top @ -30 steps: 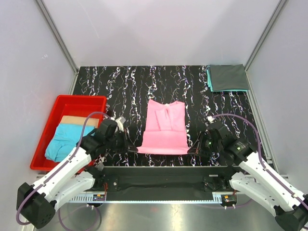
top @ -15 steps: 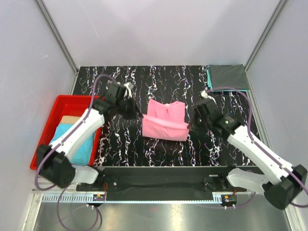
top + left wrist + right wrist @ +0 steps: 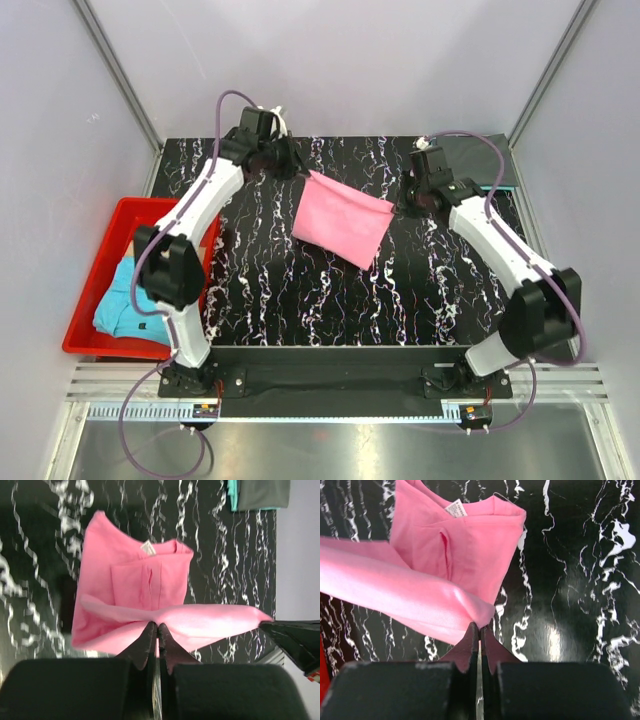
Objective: Fold and stack the t-shirts
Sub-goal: Fold the tshirt
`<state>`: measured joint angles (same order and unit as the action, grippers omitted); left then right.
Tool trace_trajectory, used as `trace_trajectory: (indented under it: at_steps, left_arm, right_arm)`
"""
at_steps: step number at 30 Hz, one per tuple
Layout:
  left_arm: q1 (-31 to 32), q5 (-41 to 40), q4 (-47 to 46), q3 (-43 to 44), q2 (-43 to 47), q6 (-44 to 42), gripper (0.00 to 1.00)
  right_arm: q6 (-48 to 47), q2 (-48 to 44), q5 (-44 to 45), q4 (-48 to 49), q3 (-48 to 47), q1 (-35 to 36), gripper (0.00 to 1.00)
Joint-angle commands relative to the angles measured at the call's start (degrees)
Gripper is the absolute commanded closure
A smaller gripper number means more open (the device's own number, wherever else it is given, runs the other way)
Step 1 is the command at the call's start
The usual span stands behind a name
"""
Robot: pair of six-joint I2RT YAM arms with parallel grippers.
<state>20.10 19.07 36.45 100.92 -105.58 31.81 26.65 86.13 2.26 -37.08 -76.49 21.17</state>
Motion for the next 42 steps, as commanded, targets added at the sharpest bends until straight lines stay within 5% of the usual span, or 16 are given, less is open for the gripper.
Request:
trace_trajectory:
  at_steps: [1,9,13,14,18,24,26,33,42]
  left_arm:
    - [-1.73,4.56,-8.21,6.55,-6.99,-1.41,0.98]
    - [-3.93,12.40,-27.38,19.37,-28.61,8.00,0.98]
    - [-4.01,13.53,-38.95,29.30,-38.81,12.74,0.81]
    - [-4.01,13.28,-39.78,30.29,-41.17,13.88,0.77]
    - [-4.89,14.15,-42.68,27.15,-39.45,13.02,0.75]
    - [-5.33,10.73,-37.51,13.00,-26.45,3.97,0.69]
    - [-5.33,8.89,-29.36,9.56,-23.03,-0.33,0.69]
    - [-5.24,7.47,-20.89,-7.56,-14.83,-8.25,0.58]
    - [-4.19,8.79,-19.05,-10.75,-14.83,-12.74,0.55]
  right_arm:
    - [-1.78,4.39,-3.22,5.60,-1.82,-2.97,0.97]
    - [-2.05,18.96,-5.67,11.33,-6.91,-9.20,0.89]
    - [-1.18,26.71,-5.08,12.04,-11.39,-11.41,0.89]
    - [-0.64,28.29,-5.25,11.42,-13.58,-11.85,0.83]
    - [-0.02,32.44,-5.34,10.36,-15.88,-12.90,0.12]
    - [0.24,26.04,-5.95,10.98,-10.88,-13.17,0.15]
    - [0.85,24.01,-7.35,11.15,-7.82,-13.17,0.16]
    - [0.85,13.65,-18.24,12.99,2.65,-13.08,0.16]
    - [3.04,10.73,-33.72,20.27,12.94,-13.00,0.22]
